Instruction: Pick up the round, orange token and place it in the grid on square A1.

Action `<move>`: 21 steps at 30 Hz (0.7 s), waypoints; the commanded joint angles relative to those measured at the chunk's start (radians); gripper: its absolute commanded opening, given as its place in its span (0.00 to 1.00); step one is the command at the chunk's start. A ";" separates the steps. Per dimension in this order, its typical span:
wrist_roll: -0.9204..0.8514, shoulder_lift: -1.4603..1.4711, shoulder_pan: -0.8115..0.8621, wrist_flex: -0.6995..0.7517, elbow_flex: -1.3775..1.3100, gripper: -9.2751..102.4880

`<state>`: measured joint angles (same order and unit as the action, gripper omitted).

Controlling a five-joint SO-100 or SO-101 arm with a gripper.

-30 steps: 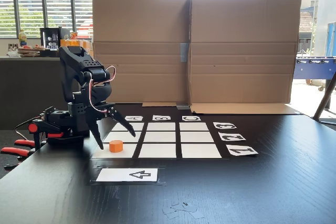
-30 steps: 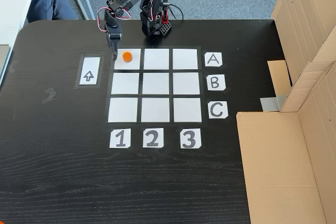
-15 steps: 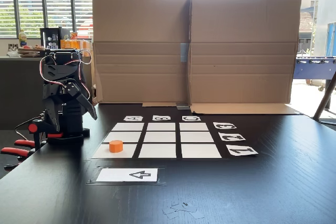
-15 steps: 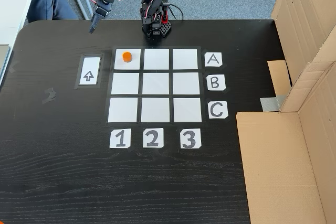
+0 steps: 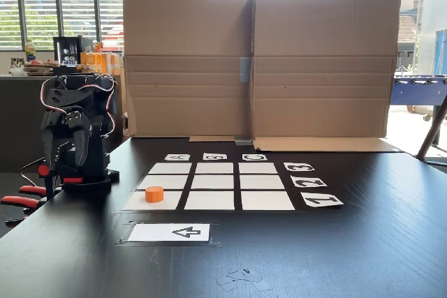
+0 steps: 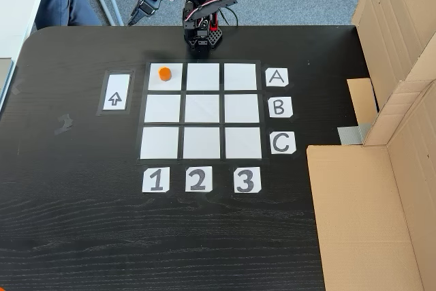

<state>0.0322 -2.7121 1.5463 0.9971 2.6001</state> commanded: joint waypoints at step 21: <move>-0.058 -0.393 0.060 -0.009 0.445 0.09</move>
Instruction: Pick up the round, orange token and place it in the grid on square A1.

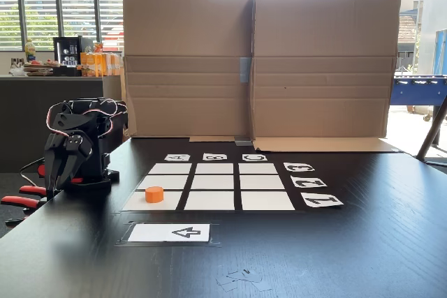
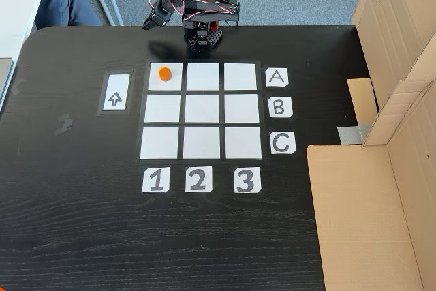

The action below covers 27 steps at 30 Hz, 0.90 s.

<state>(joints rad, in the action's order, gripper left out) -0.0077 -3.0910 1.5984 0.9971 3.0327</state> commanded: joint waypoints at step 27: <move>-0.023 -0.132 0.040 0.133 0.025 0.08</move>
